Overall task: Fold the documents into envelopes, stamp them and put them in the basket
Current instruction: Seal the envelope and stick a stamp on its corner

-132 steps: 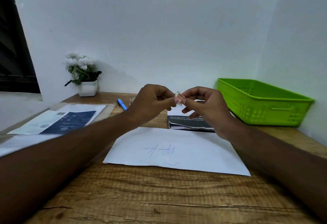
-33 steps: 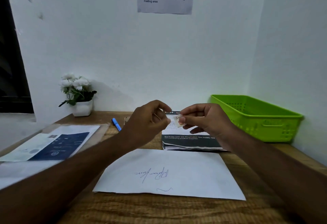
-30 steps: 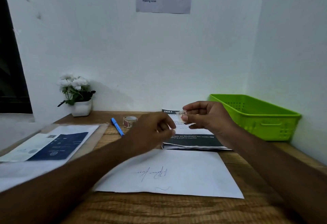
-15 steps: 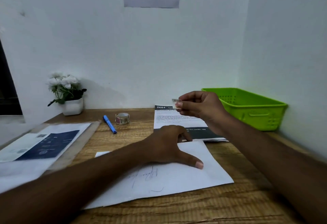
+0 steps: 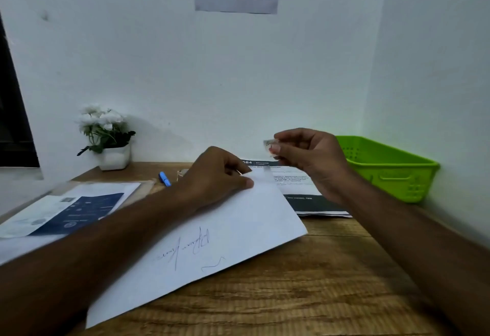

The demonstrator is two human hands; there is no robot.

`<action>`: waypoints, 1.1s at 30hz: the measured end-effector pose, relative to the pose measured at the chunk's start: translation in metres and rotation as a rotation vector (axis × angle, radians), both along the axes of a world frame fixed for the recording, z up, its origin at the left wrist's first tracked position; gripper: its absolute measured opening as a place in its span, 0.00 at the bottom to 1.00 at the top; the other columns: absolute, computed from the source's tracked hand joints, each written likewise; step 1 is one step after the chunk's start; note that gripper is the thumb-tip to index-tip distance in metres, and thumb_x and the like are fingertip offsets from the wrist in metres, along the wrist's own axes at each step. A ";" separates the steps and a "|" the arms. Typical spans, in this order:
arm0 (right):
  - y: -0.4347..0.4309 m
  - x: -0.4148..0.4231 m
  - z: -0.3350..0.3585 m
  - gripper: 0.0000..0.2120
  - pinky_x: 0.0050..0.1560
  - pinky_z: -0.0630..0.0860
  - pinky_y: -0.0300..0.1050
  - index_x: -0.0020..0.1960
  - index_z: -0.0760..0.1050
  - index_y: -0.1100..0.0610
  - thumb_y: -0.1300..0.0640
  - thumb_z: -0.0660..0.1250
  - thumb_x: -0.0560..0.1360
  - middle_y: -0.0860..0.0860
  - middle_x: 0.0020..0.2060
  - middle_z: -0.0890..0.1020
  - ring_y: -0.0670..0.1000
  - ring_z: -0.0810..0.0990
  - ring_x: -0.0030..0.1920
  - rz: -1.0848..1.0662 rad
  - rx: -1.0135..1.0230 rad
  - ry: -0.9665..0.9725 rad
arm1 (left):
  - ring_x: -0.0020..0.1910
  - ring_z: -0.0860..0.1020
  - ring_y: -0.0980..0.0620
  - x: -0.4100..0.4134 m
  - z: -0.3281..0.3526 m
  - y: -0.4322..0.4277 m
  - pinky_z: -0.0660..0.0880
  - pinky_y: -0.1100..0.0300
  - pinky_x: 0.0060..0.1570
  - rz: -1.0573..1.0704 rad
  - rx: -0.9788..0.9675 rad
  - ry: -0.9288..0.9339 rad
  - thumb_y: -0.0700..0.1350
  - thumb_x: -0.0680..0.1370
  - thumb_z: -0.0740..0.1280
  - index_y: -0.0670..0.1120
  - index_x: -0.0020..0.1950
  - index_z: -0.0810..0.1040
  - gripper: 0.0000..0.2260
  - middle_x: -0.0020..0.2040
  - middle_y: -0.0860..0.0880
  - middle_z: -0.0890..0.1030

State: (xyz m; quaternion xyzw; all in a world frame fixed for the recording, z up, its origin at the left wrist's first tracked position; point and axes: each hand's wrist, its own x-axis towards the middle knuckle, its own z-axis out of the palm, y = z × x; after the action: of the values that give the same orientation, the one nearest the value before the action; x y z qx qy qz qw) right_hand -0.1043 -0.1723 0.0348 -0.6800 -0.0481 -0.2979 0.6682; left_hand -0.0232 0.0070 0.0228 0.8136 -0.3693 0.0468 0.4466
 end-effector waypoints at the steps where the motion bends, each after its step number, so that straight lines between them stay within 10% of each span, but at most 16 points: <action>1: 0.001 0.000 0.002 0.10 0.38 0.80 0.39 0.47 0.81 0.61 0.70 0.74 0.68 0.56 0.37 0.85 0.49 0.83 0.35 -0.009 0.004 -0.035 | 0.31 0.77 0.59 0.002 0.002 0.004 0.73 0.68 0.35 0.030 -0.021 0.010 0.43 0.70 0.76 0.47 0.45 0.84 0.05 0.35 0.50 0.84; 27: 0.024 -0.001 -0.011 0.19 0.36 0.77 0.40 0.55 0.76 0.55 0.62 0.78 0.68 0.51 0.35 0.86 0.45 0.84 0.36 -0.172 -0.298 0.119 | 0.34 0.79 0.59 -0.001 0.008 0.011 0.73 0.67 0.36 0.020 -0.165 -0.044 0.41 0.74 0.71 0.43 0.43 0.86 0.04 0.38 0.47 0.85; 33: 0.026 -0.003 -0.011 0.19 0.35 0.76 0.37 0.55 0.76 0.55 0.61 0.79 0.67 0.51 0.34 0.86 0.44 0.84 0.36 -0.186 -0.312 0.113 | 0.41 0.83 0.45 -0.005 0.009 0.012 0.75 0.56 0.40 -0.022 -0.191 -0.025 0.48 0.71 0.75 0.45 0.42 0.86 0.07 0.36 0.46 0.85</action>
State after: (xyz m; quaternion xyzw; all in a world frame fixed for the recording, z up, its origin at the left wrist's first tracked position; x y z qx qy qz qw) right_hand -0.1069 -0.1467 0.0242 -0.7926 0.0069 -0.3086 0.5258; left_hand -0.0286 0.0189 0.0314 0.7625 -0.3776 0.0871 0.5181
